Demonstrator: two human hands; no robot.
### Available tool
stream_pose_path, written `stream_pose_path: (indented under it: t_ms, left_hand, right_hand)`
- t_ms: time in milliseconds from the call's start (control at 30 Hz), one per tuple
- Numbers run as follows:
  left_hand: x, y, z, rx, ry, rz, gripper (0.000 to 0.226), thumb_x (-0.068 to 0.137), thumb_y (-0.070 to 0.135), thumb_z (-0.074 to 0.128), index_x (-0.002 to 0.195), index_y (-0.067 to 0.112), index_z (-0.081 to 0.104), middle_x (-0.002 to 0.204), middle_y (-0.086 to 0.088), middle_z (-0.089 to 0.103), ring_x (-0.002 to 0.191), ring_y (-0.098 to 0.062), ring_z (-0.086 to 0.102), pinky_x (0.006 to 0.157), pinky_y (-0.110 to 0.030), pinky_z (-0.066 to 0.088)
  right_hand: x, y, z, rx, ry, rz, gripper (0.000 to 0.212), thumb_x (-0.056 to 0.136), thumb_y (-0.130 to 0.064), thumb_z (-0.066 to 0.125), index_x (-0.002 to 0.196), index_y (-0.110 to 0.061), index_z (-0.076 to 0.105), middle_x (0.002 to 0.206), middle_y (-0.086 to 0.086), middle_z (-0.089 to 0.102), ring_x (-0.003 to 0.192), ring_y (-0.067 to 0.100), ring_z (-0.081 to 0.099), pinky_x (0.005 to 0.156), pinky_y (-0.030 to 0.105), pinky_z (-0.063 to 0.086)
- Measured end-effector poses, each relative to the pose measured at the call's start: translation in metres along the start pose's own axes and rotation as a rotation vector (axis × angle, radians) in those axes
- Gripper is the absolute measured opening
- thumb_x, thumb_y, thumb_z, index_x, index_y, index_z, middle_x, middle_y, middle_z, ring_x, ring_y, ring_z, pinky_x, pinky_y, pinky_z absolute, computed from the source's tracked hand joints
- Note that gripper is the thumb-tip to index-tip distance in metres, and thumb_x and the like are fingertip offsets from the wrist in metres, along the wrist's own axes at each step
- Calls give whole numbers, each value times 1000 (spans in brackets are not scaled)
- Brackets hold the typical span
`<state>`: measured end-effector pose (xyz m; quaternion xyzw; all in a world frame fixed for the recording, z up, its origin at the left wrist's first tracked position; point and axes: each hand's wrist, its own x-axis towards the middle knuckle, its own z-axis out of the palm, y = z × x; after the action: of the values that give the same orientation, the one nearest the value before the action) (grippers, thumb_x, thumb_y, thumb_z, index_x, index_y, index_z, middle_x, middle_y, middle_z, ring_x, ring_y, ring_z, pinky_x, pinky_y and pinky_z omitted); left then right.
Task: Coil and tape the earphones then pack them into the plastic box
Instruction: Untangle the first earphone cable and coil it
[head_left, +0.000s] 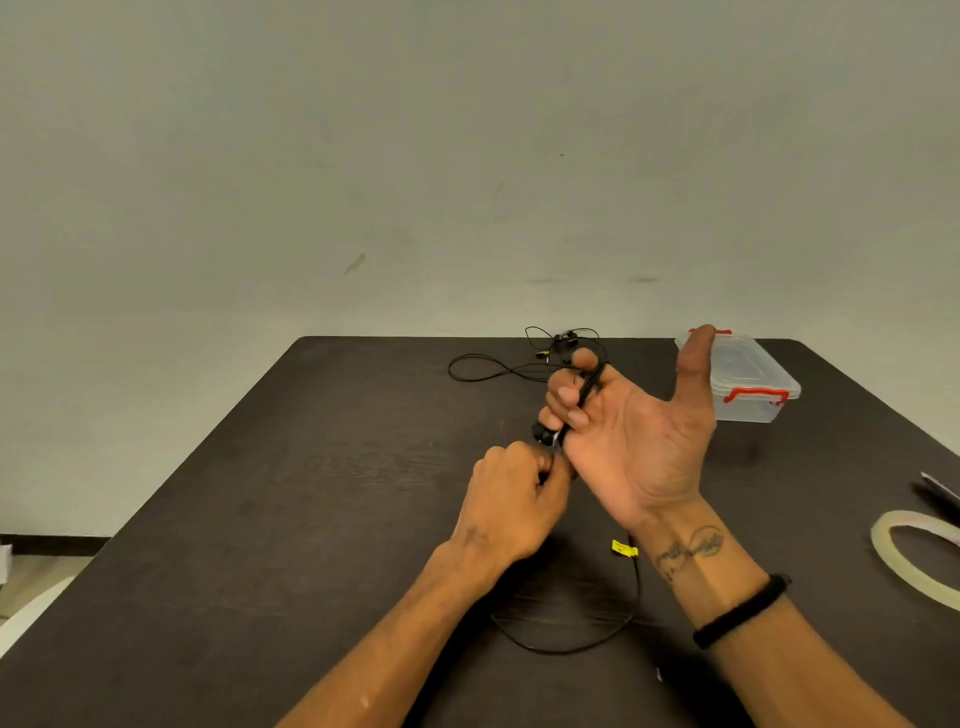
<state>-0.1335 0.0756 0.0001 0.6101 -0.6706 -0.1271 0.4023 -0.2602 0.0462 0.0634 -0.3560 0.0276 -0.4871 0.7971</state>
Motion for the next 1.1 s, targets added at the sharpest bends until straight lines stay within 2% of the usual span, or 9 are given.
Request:
stream_pose_path:
  t_ms: [133, 267, 367, 500, 633, 700, 800, 933, 1100]
  left_hand:
    - [1, -1, -2, -29, 28, -28, 67, 105, 45, 50, 50, 7, 43, 47, -13, 51, 47, -32, 50, 55, -42, 45]
    - [5, -3, -12, 32, 124, -28, 70, 104, 50, 52, 49, 11, 35, 40, -4, 32, 44, -29, 39, 52, -38, 37]
    - [6, 0, -23, 20, 236, 13, 70, 105, 48, 54, 50, 14, 27, 42, -2, 24, 44, -25, 28, 49, -36, 28]
    - [8, 1, -36, -8, 367, 72, 68, 107, 43, 53, 51, 17, 25, 43, 3, 21, 44, -16, 22, 50, -34, 21]
    - [10, 1, -44, -8, 481, 91, 70, 107, 37, 58, 48, 25, 22, 39, 2, 29, 41, -15, 25, 49, -29, 21]
    - [10, 1, -45, -40, 504, 105, 71, 107, 32, 60, 46, 28, 24, 41, 13, 45, 37, -11, 33, 47, -16, 19]
    - [10, 0, -49, -67, 529, 126, 69, 106, 34, 61, 46, 28, 26, 38, 7, 38, 37, -12, 32, 48, -18, 19]
    - [13, -4, -53, -86, 592, 178, 67, 105, 35, 64, 48, 19, 32, 41, 6, 28, 39, -15, 28, 44, -28, 22]
    - [16, -10, -58, -94, 633, 158, 67, 104, 37, 64, 49, 19, 31, 42, 8, 28, 39, -12, 26, 44, -28, 23]
  right_hand:
    - [4, -4, -11, -107, 149, -102, 87, 82, -92, 38, 99, -9, 58, 89, 14, 57, 69, 20, 38, 70, 36, 33]
    - [6, -8, -19, -201, 244, -131, 80, 86, -88, 39, 96, -12, 60, 89, 16, 63, 71, 21, 48, 69, 33, 37]
    - [9, -4, -22, -375, 270, -122, 82, 75, -91, 54, 98, -12, 60, 87, 17, 66, 72, 22, 52, 68, 33, 40]
    - [8, 10, -20, -683, 230, -34, 92, 64, -97, 58, 103, -13, 58, 89, 16, 67, 73, 21, 55, 71, 33, 43]
    - [2, 26, -17, -986, 167, 47, 92, 70, -99, 50, 105, -14, 59, 94, 8, 71, 89, 28, 57, 85, 48, 44]
    - [-1, 29, -14, -1135, 101, 73, 98, 76, -98, 43, 106, -6, 57, 92, 1, 72, 87, 25, 61, 87, 57, 47]
    - [-5, 33, -11, -1242, -7, 86, 99, 86, -91, 39, 104, 5, 53, 88, 8, 72, 78, 25, 63, 84, 60, 49]
    - [-6, 39, -8, -1226, -87, 148, 99, 85, -91, 39, 96, 7, 54, 70, 12, 62, 55, 18, 51, 61, 43, 44]
    - [-6, 41, -6, -1043, -161, 370, 94, 83, -95, 24, 80, -7, 57, 56, 2, 44, 49, 12, 37, 53, 24, 31]
